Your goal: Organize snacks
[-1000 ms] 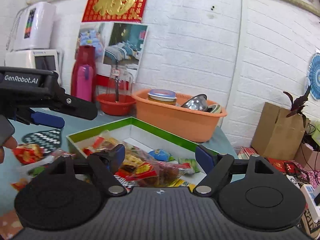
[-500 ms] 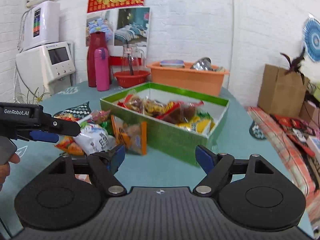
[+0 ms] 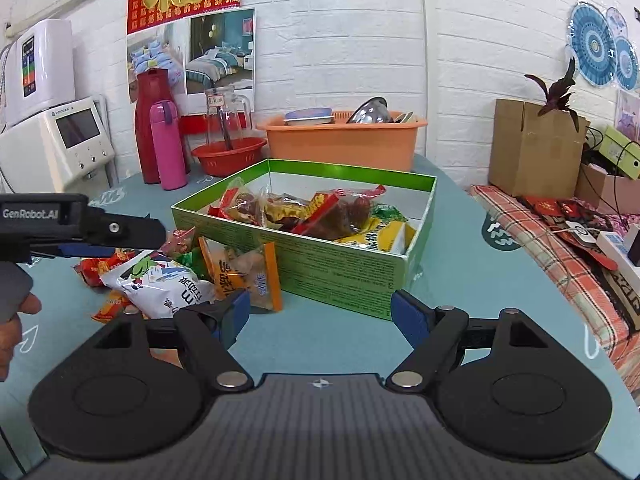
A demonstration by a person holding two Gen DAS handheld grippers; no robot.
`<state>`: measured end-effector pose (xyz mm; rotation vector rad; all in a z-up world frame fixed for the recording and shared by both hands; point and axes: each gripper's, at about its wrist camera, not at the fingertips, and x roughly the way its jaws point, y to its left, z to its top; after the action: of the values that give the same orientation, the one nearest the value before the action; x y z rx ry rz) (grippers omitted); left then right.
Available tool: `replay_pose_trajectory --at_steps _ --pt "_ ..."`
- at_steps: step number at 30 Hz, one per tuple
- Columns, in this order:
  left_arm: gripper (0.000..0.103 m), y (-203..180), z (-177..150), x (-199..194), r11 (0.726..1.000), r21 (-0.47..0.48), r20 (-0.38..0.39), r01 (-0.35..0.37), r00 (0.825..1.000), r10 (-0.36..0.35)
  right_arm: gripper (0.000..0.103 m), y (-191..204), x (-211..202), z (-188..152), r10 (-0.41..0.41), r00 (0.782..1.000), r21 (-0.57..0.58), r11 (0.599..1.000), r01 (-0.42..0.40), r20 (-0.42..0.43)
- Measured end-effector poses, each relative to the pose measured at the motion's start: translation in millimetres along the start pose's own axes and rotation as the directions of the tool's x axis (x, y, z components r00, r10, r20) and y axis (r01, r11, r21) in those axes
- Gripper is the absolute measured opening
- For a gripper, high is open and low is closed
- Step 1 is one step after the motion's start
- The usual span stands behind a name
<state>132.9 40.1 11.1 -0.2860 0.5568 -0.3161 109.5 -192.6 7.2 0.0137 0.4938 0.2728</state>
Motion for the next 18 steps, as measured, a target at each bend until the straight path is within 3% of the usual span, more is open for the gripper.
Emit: replay_pose_trajectory --at_steps 4,7,12,18 --pt "0.103 19 -8 6 0.997 -0.074 -0.003 -0.005 1.000 0.004 0.103 7 9 -1 -0.029 1.000 -0.014 0.999 0.029 0.003" --pt "0.103 17 -8 -5 0.997 -0.067 0.043 0.028 0.999 -0.025 0.103 7 13 -1 -0.085 0.996 -0.006 0.996 0.085 0.020" --pt "0.103 16 -10 -1 0.998 -0.058 0.006 0.005 1.000 -0.005 0.103 8 11 2 -0.130 0.989 0.018 0.991 0.129 0.075" --pt "0.103 18 -10 -6 0.997 -0.077 0.038 0.002 0.999 0.001 0.103 6 11 -3 -0.161 0.983 0.025 0.987 0.159 0.083"
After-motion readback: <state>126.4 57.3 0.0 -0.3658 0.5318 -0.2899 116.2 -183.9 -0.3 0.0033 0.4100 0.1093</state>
